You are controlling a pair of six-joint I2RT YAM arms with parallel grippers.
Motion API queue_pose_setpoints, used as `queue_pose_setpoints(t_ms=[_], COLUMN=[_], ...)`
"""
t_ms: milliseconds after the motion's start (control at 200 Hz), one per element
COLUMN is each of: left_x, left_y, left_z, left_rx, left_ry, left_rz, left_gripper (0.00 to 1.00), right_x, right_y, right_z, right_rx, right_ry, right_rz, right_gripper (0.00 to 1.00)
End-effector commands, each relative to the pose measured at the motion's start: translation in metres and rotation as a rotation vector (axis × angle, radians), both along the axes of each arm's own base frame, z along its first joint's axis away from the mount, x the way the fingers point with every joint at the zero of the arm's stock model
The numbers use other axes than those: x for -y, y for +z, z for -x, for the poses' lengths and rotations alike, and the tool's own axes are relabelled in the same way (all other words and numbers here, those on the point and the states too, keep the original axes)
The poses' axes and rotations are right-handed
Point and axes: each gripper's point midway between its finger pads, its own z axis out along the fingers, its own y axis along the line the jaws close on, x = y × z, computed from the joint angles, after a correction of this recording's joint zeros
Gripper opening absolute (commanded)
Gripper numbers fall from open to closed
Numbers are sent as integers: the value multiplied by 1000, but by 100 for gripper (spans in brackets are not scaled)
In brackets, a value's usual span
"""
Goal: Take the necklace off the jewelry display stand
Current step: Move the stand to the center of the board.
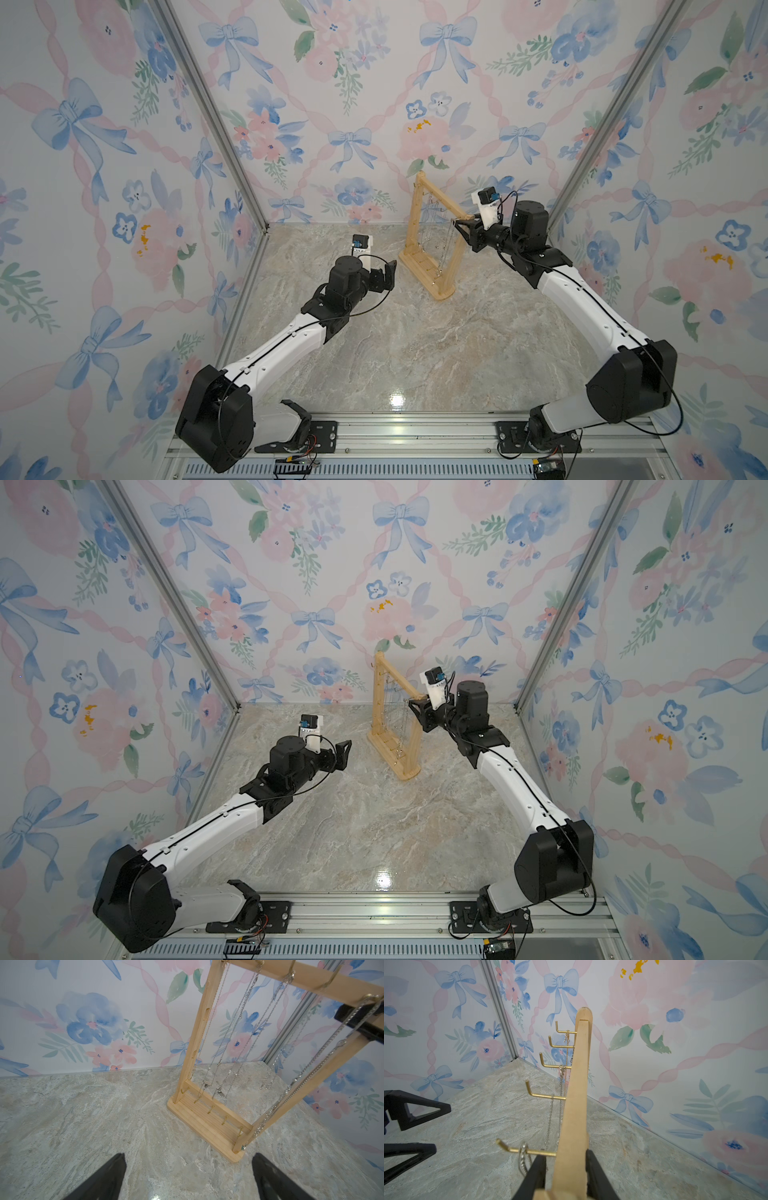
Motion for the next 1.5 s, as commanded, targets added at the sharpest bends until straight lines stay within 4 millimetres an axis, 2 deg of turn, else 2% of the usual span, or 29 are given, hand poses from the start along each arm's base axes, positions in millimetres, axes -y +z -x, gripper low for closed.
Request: queue_pose_setpoints(t_ms=[0, 195, 245, 260, 300, 520, 660, 735, 880, 1060, 1205, 1215, 1245, 1495], left_x=[-25, -53, -59, -61, -66, -80, -83, -84, -84, -82, -82, -82, -81, -80], left_y=[5, 11, 12, 12, 12, 12, 11, 11, 10, 11, 13, 13, 13, 14], left_z=[-2, -8, -9, -10, -11, -13, -14, -15, -16, -15, -15, -15, -15, -14], left_rx=[27, 40, 41, 41, 41, 43, 38, 37, 32, 31, 35, 35, 35, 36], left_ry=[96, 197, 220, 226, 238, 289, 298, 300, 295, 286, 283, 283, 280, 275], left_rz=[-31, -12, -7, -5, -4, 4, 11, 15, 22, 27, 31, 32, 34, 38], left_gripper=[98, 98, 98, 98, 98, 98, 98, 98, 98, 98, 98, 98, 98, 98], right_x=[-34, -56, -58, -62, -64, -77, -80, -79, -73, -66, -57, -56, -54, -43], right_y=[2, 3, 8, -2, -5, -10, -8, -7, 0, 6, -2, 7, 10, 10], right_z=[7, 3, 2, -2, -5, -10, -9, -9, -6, -2, -6, -2, 0, 4], right_rx=[19, 40, 55, 35, 30, 34, 46, 53, 70, 87, 69, 87, 93, 90], right_ry=[128, 197, 207, 212, 219, 248, 251, 243, 223, 198, 161, 160, 155, 104], right_rz=[4, 8, 9, 16, 23, 21, 18, 18, 13, 28, 45, 39, 38, 69], right_gripper=[26, 29, 29, 29, 29, 32, 40, 47, 53, 55, 57, 57, 57, 61])
